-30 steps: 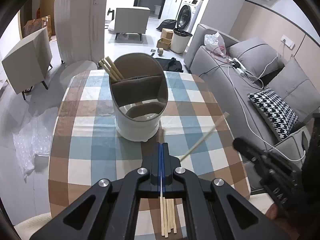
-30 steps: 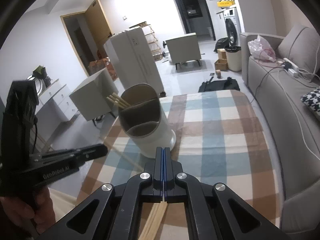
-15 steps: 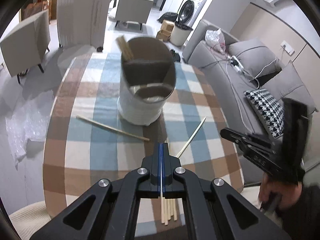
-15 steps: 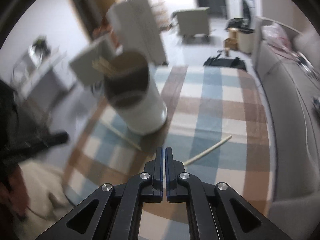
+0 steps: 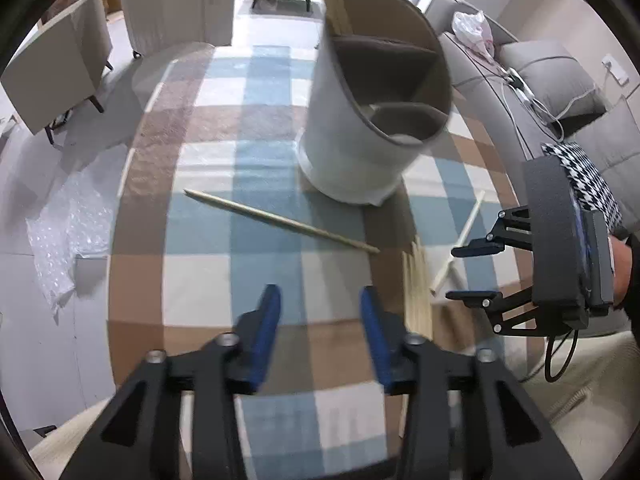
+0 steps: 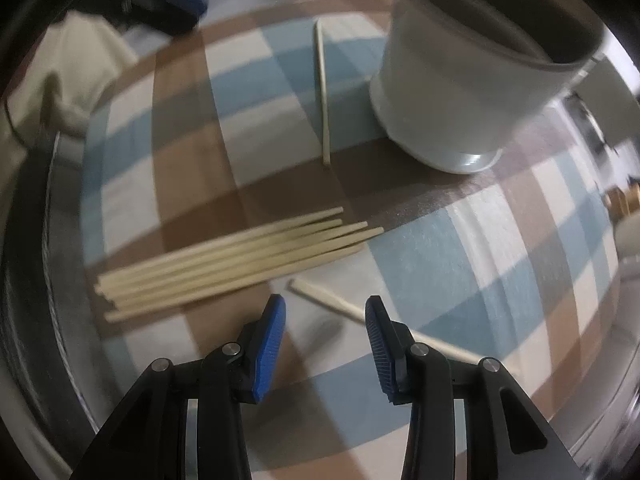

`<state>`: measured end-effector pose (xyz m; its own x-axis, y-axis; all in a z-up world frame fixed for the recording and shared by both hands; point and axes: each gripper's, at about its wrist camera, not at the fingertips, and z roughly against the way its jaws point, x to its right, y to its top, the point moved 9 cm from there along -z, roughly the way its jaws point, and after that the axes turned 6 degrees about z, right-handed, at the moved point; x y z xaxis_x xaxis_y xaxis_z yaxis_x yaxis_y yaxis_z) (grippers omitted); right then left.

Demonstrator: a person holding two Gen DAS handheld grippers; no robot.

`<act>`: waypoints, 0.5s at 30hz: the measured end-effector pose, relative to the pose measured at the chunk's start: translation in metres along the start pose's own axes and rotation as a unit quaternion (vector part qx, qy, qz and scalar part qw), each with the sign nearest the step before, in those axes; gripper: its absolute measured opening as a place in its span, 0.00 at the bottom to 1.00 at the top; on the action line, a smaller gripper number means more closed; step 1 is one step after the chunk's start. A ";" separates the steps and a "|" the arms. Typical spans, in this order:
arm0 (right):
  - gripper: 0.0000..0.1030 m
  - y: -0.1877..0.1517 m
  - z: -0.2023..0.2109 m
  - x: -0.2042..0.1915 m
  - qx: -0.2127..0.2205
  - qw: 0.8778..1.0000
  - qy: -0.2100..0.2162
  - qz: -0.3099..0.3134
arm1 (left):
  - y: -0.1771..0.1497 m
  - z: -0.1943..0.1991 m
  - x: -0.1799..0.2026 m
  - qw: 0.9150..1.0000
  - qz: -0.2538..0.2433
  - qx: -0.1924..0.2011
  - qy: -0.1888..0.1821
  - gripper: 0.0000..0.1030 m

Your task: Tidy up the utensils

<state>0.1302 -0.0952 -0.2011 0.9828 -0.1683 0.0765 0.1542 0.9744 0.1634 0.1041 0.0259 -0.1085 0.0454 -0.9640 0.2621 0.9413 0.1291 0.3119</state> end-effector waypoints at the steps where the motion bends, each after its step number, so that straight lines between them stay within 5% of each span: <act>1: 0.39 0.000 -0.004 0.002 -0.005 1.000 0.005 0.011 | 0.002 -0.001 -0.003 1.000 -0.003 0.004 0.006 0.44; 8: 0.41 0.008 -0.011 -0.001 -0.002 0.997 0.048 0.060 | 0.027 -0.015 -0.033 0.997 -0.045 0.016 0.064 0.46; 10: 0.33 0.007 -0.010 0.001 0.001 0.997 0.045 0.057 | 0.033 -0.022 -0.043 0.996 -0.045 0.009 0.070 0.46; 12: 0.11 0.005 -0.009 0.004 0.007 0.998 0.045 0.041 | 0.042 -0.031 -0.053 0.996 -0.047 0.000 0.075 0.47; 15: 0.05 0.001 -0.006 0.004 0.013 0.999 0.049 0.017 | 0.054 -0.041 -0.069 0.996 -0.031 -0.008 0.078 0.47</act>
<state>0.1348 -0.0942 -0.2069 0.9929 -0.1179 -0.0141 0.1184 0.9752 0.1870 0.1658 0.0900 -0.1471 0.0366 -0.9947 0.0962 0.9490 0.0648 0.3084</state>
